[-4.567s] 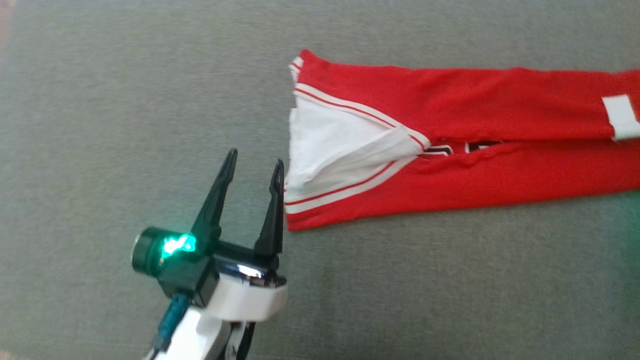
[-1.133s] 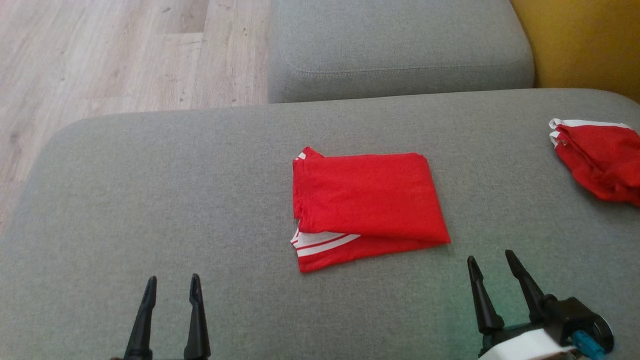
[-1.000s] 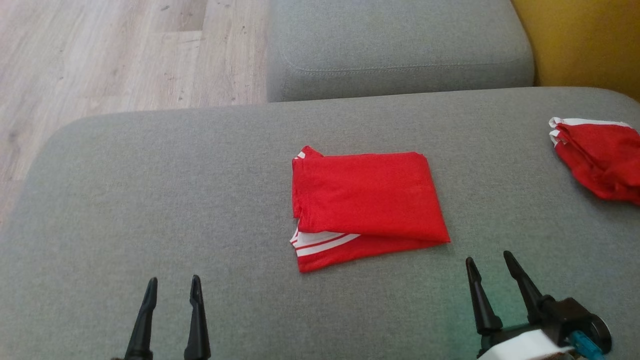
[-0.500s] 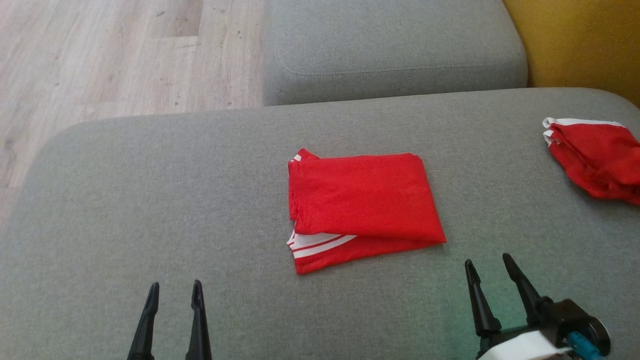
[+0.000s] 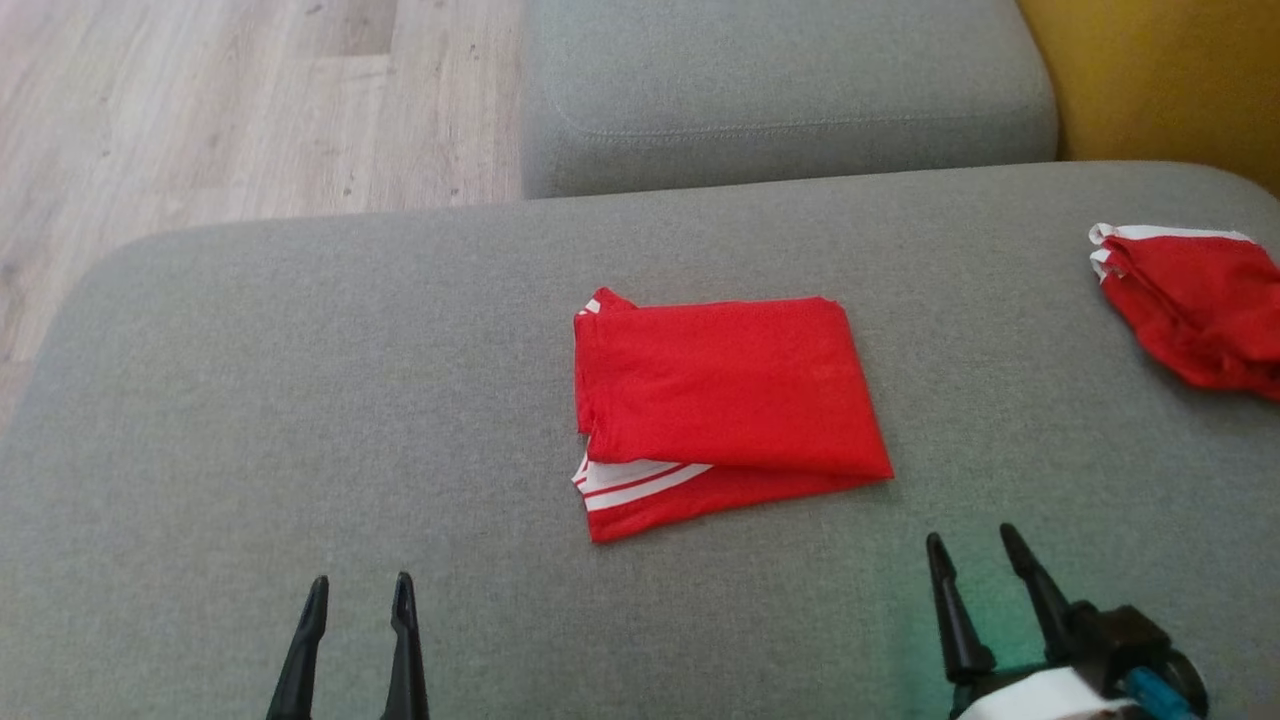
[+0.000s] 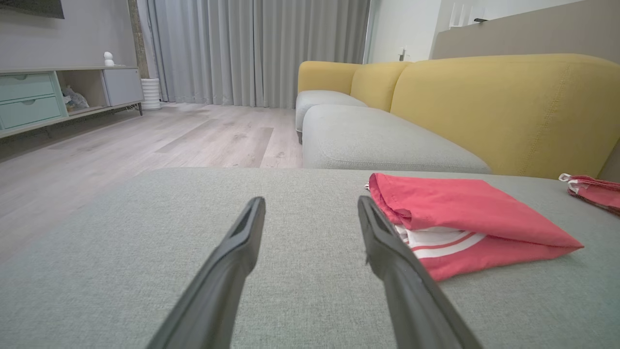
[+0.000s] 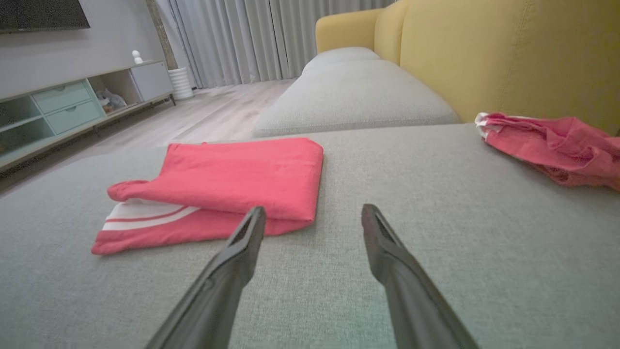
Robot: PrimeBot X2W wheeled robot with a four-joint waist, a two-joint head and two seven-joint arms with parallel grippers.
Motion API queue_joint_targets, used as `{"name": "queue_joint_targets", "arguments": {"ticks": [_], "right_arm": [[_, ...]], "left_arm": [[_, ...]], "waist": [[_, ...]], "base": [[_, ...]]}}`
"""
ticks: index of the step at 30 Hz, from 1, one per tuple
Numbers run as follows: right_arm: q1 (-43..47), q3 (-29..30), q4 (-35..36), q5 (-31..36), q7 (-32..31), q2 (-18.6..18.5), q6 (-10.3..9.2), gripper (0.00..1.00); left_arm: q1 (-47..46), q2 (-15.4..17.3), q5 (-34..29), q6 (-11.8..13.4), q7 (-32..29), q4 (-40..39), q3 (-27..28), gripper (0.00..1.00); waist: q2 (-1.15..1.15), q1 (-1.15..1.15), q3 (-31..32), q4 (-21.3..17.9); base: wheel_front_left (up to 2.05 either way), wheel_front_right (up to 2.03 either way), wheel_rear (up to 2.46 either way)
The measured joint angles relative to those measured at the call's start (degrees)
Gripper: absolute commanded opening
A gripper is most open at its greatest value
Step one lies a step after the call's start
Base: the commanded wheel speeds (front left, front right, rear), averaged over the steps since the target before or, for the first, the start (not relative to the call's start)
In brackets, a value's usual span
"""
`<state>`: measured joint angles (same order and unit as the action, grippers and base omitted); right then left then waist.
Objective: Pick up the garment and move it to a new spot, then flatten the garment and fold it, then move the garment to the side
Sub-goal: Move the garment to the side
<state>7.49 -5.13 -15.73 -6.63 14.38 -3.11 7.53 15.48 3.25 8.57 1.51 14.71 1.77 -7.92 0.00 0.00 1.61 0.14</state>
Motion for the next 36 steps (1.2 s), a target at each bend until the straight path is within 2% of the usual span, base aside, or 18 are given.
{"name": "queue_joint_targets", "arguments": {"ticks": [8, 14, 20, 24, 25, 26, 27, 28, 31, 36], "right_arm": [[-4.9, -0.5, -5.2, 0.2, 0.0, 0.3, 0.0, 1.0], [-16.0, 1.0, -13.3, 0.0, -0.4, 0.3, 0.0, 1.0], [-27.2, 1.1, -19.6, 0.0, -5.7, 0.2, 0.0, 1.0], [-31.2, 1.8, -25.1, 1.5, -10.3, 0.1, 0.0, 1.0], [-31.7, 1.6, -26.4, 2.1, -11.4, 0.1, 0.0, 0.93], [-32.2, 1.5, -26.9, 1.9, -11.7, 0.1, 0.0, 0.41], [-32.9, 1.0, -27.2, 1.0, -12.0, -0.1, 0.0, 0.41], [-33.6, 0.4, -27.6, 0.1, -12.0, -0.3, 0.0, 0.0], [-35.0, -1.0, -28.2, 0.3, -11.0, -0.3, 0.0, 0.0], [-35.8, -1.0, -28.1, 4.9, -9.2, -0.5, 0.01, 0.0]], "left_arm": [[-0.3, 0.0, -0.1, 0.0, 0.0, -0.1, -1.0, 1.0], [-4.9, 0.0, -0.6, -0.4, 0.0, -0.2, -1.5, 1.0], [-8.5, -0.1, -0.6, -1.0, 0.0, 0.3, -2.2, 1.0], [-10.3, -0.1, -0.6, -1.0, 0.0, 0.8, -3.1, 1.0], [-10.8, -0.2, -0.6, -1.0, 0.0, 0.9, -3.3, 1.0], [-11.1, -0.2, -0.6, -1.0, 0.0, 0.9, -3.5, 1.0], [-11.3, -0.2, -0.6, -1.0, 0.0, 1.0, -3.6, 1.0], [-11.5, -0.2, -0.6, -1.0, 0.0, 1.0, -3.7, 1.0], [-11.6, -0.2, -0.6, -0.9, 0.0, 1.1, -3.6, 1.0], [-11.7, -0.2, -0.7, -0.7, 0.0, 1.0, -3.2, 1.0]], "waist": [[0.0, 0.0, -2.7, 0.7], [0.0, 0.01, -8.0, 1.5], [0.0, 0.02, -12.7, 2.4], [0.0, 0.02, -14.8, 3.3], [0.0, 0.02, -15.1, 3.6], [0.0, 0.01, -15.4, 3.8], [0.0, 0.0, -15.6, 4.0], [0.0, 0.0, -15.8, 4.1], [0.0, 0.01, -16.3, 3.8], [0.0, 0.0, -17.0, 1.7]], "base": [[0.0, 0.0, 0.0], [0.0, 0.0, 0.0], [0.0, 0.0, 0.0], [0.0, 0.0, 0.0], [0.0, 0.0, 0.0], [0.0, 0.0, 0.0], [0.0, 0.0, 0.0], [0.0, 0.0, 0.0], [0.0, 0.0, 0.0], [0.0, 0.0, 0.0]]}}
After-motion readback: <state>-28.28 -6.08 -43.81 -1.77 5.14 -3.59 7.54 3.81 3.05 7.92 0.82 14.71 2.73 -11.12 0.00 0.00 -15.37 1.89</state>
